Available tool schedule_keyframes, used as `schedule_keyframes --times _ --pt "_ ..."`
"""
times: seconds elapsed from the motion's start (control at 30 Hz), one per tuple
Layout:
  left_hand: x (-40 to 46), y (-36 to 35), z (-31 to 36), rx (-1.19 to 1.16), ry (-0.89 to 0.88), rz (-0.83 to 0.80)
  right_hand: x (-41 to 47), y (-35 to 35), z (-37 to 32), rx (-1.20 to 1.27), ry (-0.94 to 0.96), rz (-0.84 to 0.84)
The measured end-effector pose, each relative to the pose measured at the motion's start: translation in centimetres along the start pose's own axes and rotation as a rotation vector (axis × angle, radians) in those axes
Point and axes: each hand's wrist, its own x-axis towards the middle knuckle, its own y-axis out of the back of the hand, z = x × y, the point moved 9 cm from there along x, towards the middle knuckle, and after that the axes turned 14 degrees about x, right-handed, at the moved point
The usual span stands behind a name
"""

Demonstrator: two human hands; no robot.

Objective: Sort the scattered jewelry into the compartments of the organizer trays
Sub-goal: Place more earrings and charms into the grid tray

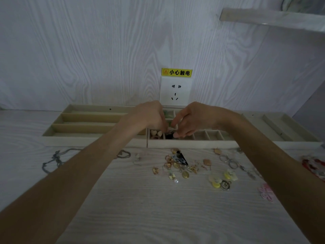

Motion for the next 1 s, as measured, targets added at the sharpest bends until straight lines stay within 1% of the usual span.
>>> schedule_keyframes --times 0.07,0.17,0.27,0.37,0.47,0.57,0.67,0.77,0.87,0.93,1.0 --pt "0.0 -0.2 0.0 -0.017 -0.013 -0.017 -0.4 0.9 -0.2 -0.015 0.037 0.038" --pt "0.0 -0.2 0.0 -0.013 -0.004 -0.018 -0.7 2.1 -0.1 -0.117 0.084 0.145" --pt "0.0 0.2 0.0 0.019 0.046 -0.004 -0.5 1.3 -0.3 -0.253 0.169 0.211" --pt "0.2 0.4 0.0 0.022 0.054 0.007 -0.4 0.2 -1.0 -0.372 0.266 0.266" --pt "0.3 -0.2 -0.1 0.03 0.049 -0.036 -0.5 0.0 -1.5 -0.458 0.306 0.302" --pt "0.1 -0.6 0.3 -0.02 0.001 -0.089 -0.8 0.1 -1.6 -0.487 0.313 0.322" --pt "-0.1 -0.6 0.5 -0.011 -0.015 -0.101 -0.9 0.0 -1.4 -0.524 0.313 0.312" --pt "-0.4 0.1 0.7 0.033 -0.007 -0.005 -0.7 -0.4 -1.3 -0.556 0.32 0.296" --pt "-1.1 1.1 1.1 0.093 0.021 0.106 -0.8 -0.3 -1.7 -0.536 0.35 0.369" --pt "-1.4 1.5 1.3 0.112 0.042 0.144 -1.0 0.2 -1.9 -0.497 0.355 0.409" --pt "-1.6 1.5 1.4 0.1 0.033 0.154 -1.2 0.9 -1.6 -0.417 0.332 0.392"
